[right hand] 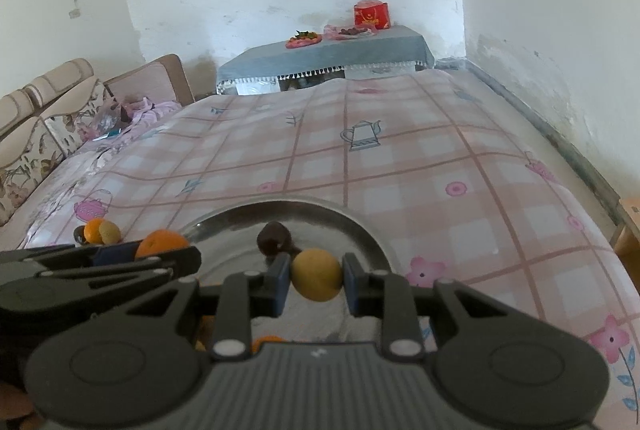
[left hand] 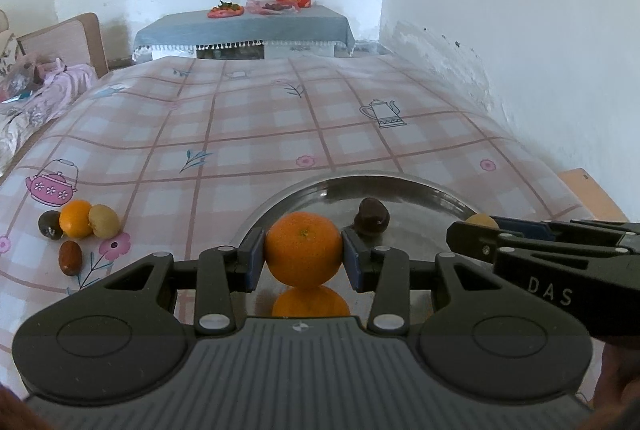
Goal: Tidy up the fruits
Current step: 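Carry the large orange and yellow fruit over the steel basin, then open left gripper to drop the orange while right gripper drops the yellow fruit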
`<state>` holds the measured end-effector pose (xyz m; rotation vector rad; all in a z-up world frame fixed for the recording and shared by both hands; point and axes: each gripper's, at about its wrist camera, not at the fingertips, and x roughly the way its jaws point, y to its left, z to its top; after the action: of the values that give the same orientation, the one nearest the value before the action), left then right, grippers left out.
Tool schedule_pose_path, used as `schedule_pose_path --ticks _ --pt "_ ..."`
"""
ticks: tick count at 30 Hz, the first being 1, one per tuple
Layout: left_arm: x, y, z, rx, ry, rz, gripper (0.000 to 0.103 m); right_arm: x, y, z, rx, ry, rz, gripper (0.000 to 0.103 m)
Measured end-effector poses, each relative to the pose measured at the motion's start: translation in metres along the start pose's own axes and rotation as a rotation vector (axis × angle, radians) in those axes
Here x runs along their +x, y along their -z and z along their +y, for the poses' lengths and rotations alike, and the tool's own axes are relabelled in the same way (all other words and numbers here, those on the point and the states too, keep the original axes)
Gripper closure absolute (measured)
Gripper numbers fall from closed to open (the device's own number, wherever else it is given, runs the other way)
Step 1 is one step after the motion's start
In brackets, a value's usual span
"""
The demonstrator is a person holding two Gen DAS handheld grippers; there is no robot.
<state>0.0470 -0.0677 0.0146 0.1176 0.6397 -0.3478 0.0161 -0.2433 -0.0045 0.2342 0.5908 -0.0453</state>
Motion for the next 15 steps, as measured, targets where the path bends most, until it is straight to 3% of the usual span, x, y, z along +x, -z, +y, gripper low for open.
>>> schedule_pose_path --ticks 15 --pt "0.0098 -0.0026 -0.0003 -0.001 0.003 0.011 0.053 0.009 -0.0016 -0.0027 0.005 0.002 0.014 0.077"
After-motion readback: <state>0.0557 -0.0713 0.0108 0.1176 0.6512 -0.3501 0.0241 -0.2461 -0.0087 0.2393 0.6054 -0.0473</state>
